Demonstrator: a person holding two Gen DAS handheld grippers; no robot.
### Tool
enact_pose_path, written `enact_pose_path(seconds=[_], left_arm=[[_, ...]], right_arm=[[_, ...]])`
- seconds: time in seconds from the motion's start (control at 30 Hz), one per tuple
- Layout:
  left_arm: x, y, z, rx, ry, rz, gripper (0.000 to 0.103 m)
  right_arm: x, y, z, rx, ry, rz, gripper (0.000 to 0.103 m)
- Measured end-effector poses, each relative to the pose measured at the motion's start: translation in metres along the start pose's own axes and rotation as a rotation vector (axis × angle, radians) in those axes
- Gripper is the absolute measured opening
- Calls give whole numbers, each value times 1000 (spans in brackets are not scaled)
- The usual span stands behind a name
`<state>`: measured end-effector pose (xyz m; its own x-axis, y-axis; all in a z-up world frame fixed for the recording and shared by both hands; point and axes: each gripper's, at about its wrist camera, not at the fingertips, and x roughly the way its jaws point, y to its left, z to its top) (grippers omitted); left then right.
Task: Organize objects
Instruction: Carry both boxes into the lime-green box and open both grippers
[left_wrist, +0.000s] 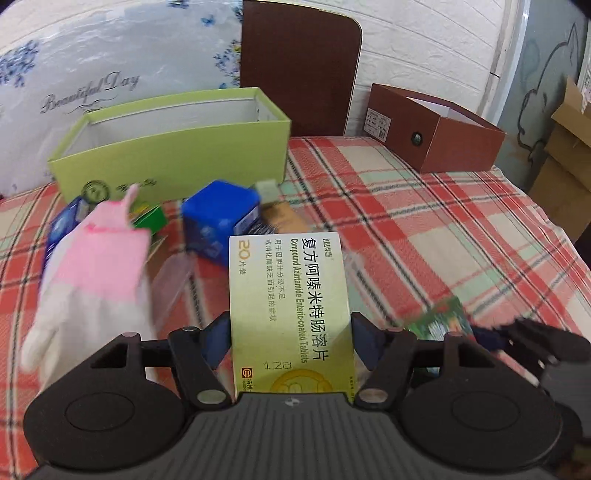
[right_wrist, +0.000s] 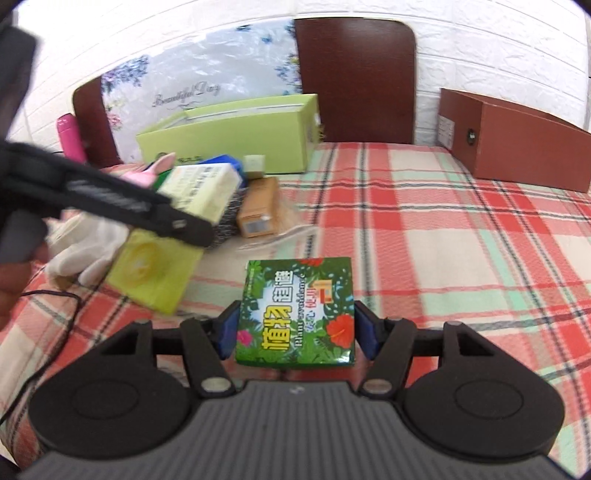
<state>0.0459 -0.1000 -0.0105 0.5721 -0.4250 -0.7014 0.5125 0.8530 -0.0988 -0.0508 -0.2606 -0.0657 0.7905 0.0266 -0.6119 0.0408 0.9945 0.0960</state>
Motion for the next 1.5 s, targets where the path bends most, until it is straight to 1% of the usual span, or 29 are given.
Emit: enact_pose_path(seconds=[0.07, 0.17, 0.23, 0.33, 0.4, 0.47, 0.53, 0.67, 0.77, 0.83, 1.0, 1.1, 1.2, 1.37, 1.43, 1.5], left_arm=[[-7, 9, -14, 7, 22, -15, 70], [3, 15, -30, 44, 80, -38, 70], [14, 23, -35, 15, 103, -34, 71], [20, 32, -33, -1, 68, -59, 71], [23, 34, -29, 17, 80, -74, 71], [25, 35, -24, 55, 112, -95, 70], [28, 39, -18, 62, 148, -120, 70], [32, 49, -6, 13, 210, -168, 70], [29, 58, 4, -58, 265, -202, 70], [22, 62, 14, -87, 291, -200, 69], [-7, 68, 51, -117, 295, -158, 69], [-30, 72, 76, -149, 276, -126, 69], [-57, 75, 109, -172, 226, -95, 69], [-95, 80, 163, -170, 74, -29, 70], [-104, 85, 181, -179, 17, -8, 70], [-108, 92, 197, -196, -24, 4, 70]], right_arm=[[5, 13, -4, -4, 9, -4, 61], [13, 28, -5, 7, 29, -35, 61], [19, 36, -5, -22, 39, -83, 61], [28, 36, 2, -50, 67, -84, 65], [32, 37, 8, -86, 99, -84, 65], [37, 36, 15, -85, 142, -71, 63], [42, 34, 23, -75, 188, -65, 61], [48, 32, 36, -55, 274, -58, 60], [50, 29, 49, -14, 340, -47, 60], [48, 28, 61, 3, 367, -31, 60], [36, 29, 101, 14, 387, 1, 60], [23, 30, 135, 34, 345, 19, 60], [9, 31, 174, 32, 268, 30, 60], [-7, 29, 233, 29, 103, 32, 60], [-6, 28, 253, 19, 50, 30, 60], [2, 29, 272, 9, 15, 35, 60]])
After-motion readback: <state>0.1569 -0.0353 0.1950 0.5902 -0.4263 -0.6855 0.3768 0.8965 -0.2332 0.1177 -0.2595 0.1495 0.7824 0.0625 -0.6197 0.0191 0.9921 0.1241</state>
